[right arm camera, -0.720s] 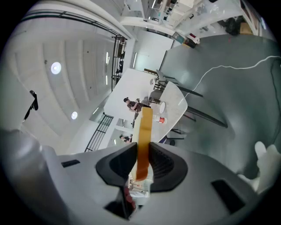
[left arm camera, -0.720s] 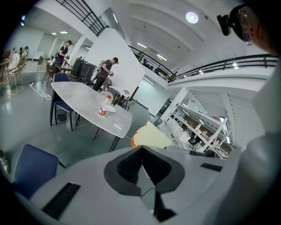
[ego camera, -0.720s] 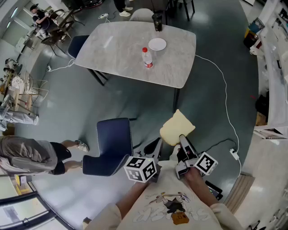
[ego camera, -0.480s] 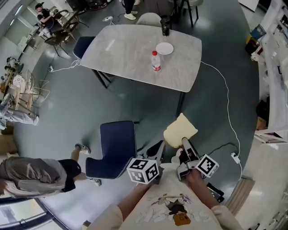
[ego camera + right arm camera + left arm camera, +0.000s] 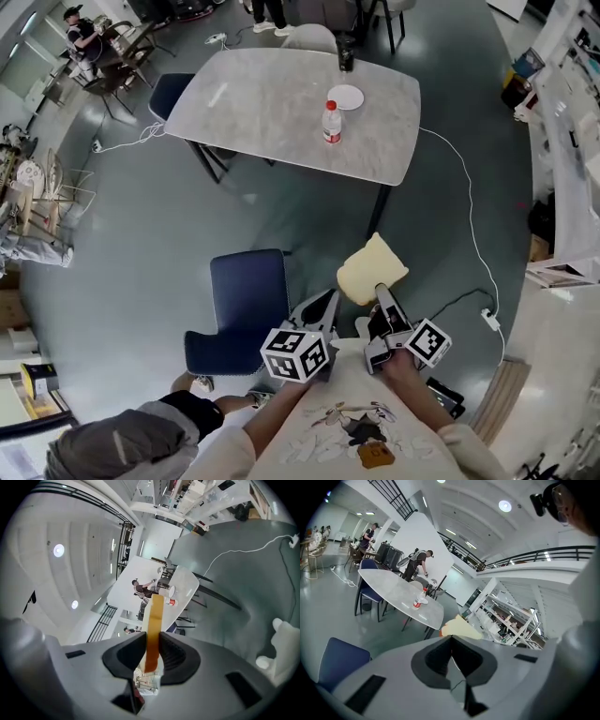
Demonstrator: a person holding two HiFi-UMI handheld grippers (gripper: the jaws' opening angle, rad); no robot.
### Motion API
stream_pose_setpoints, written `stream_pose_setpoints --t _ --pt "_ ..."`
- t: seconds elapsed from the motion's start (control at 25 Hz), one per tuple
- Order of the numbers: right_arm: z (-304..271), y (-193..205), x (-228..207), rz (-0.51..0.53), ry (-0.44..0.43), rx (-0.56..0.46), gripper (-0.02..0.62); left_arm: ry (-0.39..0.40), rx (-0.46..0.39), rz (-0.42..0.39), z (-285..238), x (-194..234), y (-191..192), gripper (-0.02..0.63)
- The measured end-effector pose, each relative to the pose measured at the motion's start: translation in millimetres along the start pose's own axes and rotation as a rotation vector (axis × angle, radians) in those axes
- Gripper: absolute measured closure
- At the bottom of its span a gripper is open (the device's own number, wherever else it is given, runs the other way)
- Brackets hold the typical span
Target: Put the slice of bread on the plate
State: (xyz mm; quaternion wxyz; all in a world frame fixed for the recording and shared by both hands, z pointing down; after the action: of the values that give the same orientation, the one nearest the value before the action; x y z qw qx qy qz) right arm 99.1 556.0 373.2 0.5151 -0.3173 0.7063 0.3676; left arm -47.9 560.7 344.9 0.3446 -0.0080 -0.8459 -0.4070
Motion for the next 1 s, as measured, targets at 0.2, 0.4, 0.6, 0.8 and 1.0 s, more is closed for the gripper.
stream_pose_setpoints --t 0.2,0.4,0.6,0.8,1.0 --pt "2 37 -8 -0.031 0.025 0.017 0.503 0.013 0.013 0.034 18 28 15 0.597" --pt "4 40 0 -0.008 0.018 -0.006 0.503 0.022 0.023 0.077 30 38 19 0.597" --pt "-14 44 -2 -0.018 0.029 0.02 0.503 0.029 0.024 0.105 20 45 7 0.597" --pt "-45 18 -8 -0.047 0.053 0.013 0.503 0.033 0.052 0.103 -11 49 -21 0.597" --pt "-95 -25 -8 -0.055 0.01 0.014 0.503 0.02 0.045 0.085 -58 55 -55 0.597"
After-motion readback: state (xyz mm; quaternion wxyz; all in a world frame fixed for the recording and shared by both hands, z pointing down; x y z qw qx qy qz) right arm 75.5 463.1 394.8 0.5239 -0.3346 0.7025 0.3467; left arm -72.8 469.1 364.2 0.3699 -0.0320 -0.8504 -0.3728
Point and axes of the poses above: the fingertips, and each gripper's own axes: z backward along the fingers, x to its left, y out of its underside, the point moved 4 cm from there along z, backward along the fingers
